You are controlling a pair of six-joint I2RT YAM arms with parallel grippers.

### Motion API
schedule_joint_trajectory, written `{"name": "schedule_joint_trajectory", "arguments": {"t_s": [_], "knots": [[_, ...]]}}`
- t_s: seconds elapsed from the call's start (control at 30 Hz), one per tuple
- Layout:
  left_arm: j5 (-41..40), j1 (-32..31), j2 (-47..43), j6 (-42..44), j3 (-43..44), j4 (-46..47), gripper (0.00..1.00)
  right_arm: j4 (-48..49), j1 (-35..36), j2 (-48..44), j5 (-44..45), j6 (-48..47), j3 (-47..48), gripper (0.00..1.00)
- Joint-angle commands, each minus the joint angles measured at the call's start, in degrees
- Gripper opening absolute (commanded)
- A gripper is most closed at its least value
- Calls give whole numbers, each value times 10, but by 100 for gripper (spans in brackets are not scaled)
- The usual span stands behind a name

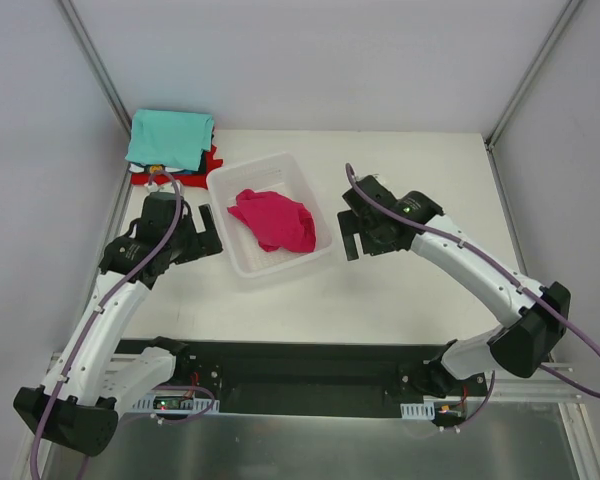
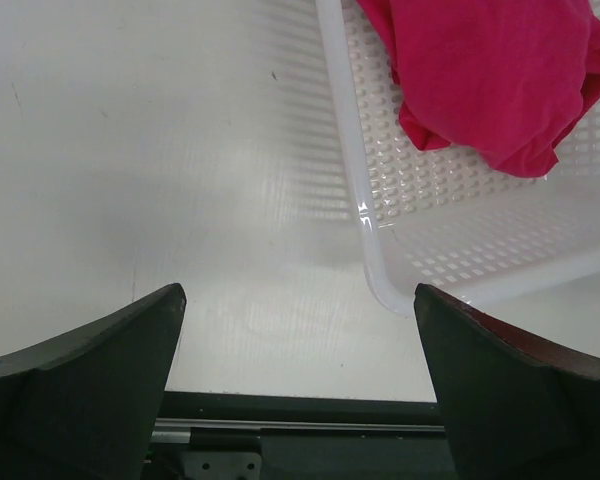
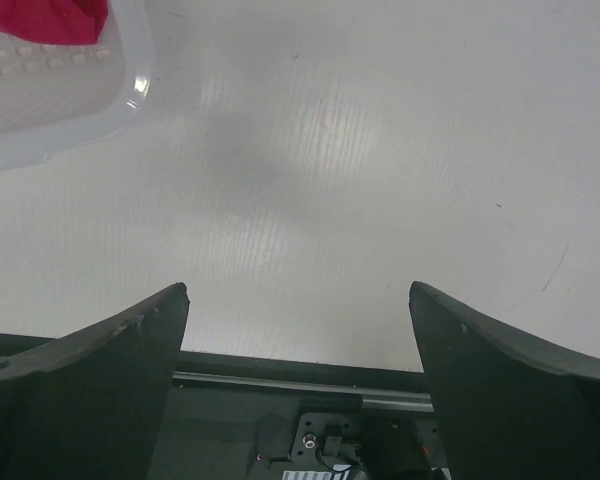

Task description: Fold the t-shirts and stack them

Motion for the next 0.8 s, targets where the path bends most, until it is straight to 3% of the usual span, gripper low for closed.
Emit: {"name": "schedule_joint_trajectory", "arguments": {"t_s": [0.0,0.5,0.77], "knots": [[12,-6,8,-2,-8,-7,99,10,2,-23,-14,7,7,96],[0,-5,1,-7,-15,-10,99,31,0,-42,-19,1,-30,96],[-4,-6,2,-18,-29,-20,99,52,-38,51,-73,-64,72,96]]}}
